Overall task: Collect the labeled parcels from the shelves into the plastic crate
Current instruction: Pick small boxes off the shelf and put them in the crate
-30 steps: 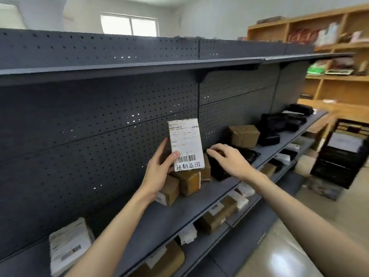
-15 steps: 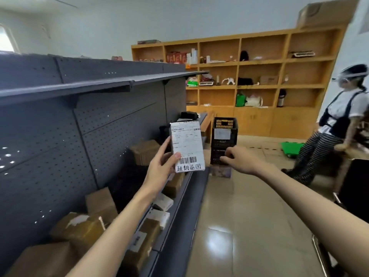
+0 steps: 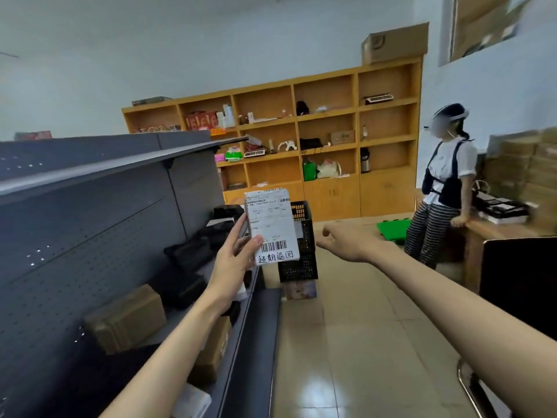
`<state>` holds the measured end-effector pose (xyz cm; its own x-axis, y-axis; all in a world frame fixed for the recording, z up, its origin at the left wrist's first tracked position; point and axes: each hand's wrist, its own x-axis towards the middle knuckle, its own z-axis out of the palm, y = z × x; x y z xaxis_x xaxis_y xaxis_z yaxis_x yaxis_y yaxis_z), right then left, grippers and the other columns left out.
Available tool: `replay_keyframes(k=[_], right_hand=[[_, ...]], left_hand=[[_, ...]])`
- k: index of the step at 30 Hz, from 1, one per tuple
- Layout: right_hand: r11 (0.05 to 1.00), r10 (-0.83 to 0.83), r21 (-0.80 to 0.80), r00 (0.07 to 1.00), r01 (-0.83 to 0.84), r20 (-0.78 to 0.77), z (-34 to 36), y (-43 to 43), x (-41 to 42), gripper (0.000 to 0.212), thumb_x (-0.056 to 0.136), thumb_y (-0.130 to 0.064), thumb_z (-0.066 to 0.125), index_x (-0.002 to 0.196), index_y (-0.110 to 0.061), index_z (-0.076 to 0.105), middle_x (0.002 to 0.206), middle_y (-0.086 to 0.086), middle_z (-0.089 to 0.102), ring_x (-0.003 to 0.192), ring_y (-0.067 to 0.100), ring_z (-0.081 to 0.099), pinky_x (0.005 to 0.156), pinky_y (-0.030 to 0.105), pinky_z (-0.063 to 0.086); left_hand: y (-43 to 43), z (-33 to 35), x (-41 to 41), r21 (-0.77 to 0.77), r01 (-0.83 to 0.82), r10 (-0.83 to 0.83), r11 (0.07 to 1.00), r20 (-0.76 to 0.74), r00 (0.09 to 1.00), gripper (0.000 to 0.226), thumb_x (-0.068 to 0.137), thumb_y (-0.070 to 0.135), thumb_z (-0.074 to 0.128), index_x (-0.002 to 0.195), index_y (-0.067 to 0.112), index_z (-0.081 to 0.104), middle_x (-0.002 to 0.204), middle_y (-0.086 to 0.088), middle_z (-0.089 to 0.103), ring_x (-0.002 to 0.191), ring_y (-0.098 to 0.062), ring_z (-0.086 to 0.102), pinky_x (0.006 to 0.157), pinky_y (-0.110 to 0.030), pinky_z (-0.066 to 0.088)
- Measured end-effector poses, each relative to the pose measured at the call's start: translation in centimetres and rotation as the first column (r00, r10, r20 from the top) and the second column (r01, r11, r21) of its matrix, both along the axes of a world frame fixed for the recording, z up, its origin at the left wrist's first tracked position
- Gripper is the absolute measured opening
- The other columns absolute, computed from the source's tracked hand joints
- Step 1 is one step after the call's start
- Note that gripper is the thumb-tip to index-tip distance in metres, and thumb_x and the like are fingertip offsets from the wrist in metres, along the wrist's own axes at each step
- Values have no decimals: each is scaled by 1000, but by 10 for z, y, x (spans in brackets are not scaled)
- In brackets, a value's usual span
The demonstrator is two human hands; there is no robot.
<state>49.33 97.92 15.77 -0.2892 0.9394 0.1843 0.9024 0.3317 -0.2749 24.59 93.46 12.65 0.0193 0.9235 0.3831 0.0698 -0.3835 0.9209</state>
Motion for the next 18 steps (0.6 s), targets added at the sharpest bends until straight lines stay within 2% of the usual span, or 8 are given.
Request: replay_keyframes(k=[2,6,8,10,13,16,18], right_hand=[[1000,7,3,998,-7,56,-2,28,4,36,104,-38,45,124,-11,58,129,10,60,113,26,57,75,30,37],[999,-22,45,988,15,155,-10,91,2,38,103,-43,42,122,-14,57,127,8,59,110,24,57,67,29,34],[997,-40,74,978,25,206,-14,122,-1,38,103,-44,40,121,-15,57,125,6,60,108,23,57,56,28,28],[995,-59,94,971,38,231,-16,155,-6,39,103,-45,39,119,-16,58,123,6,61,106,22,58,51,24,22],[992,-83,113,965,57,247,-21,212,-16,41,103,-48,38,115,-16,61,120,3,64,101,20,60,51,25,25],[993,-79,105,970,56,232,-17,272,-30,42,103,-49,37,114,-16,61,118,3,65,102,20,60,53,25,29],[996,-58,75,974,43,218,-7,314,-43,43,103,-48,38,115,-14,61,118,5,65,102,22,60,61,29,37]], left_hand=[[31,-7,7,1,4,-4,1000,0,1000,63,99,22,61,154,37,35,126,-3,71,113,-20,69,90,-43,60],[87,-20,9,-18,7,-7,1000,13,1000,61,101,17,58,154,36,35,117,6,74,108,-12,71,79,-24,59],[117,-25,5,-38,4,-3,999,28,1000,62,102,18,58,155,35,33,116,9,74,109,-10,70,82,-24,59],[148,-28,0,-49,-4,6,999,35,999,61,102,19,58,155,35,33,116,10,74,108,-8,70,87,-28,59],[204,-30,-8,-47,-8,9,999,20,1000,56,102,20,58,149,40,36,115,12,73,104,0,69,83,-22,56],[268,-28,-19,-47,1,0,999,23,1000,59,101,25,59,152,42,35,123,4,71,109,-8,69,87,-26,56],[314,-22,-26,-48,11,-9,999,52,999,61,101,20,58,155,36,33,126,-4,70,105,-7,70,77,-18,56]])
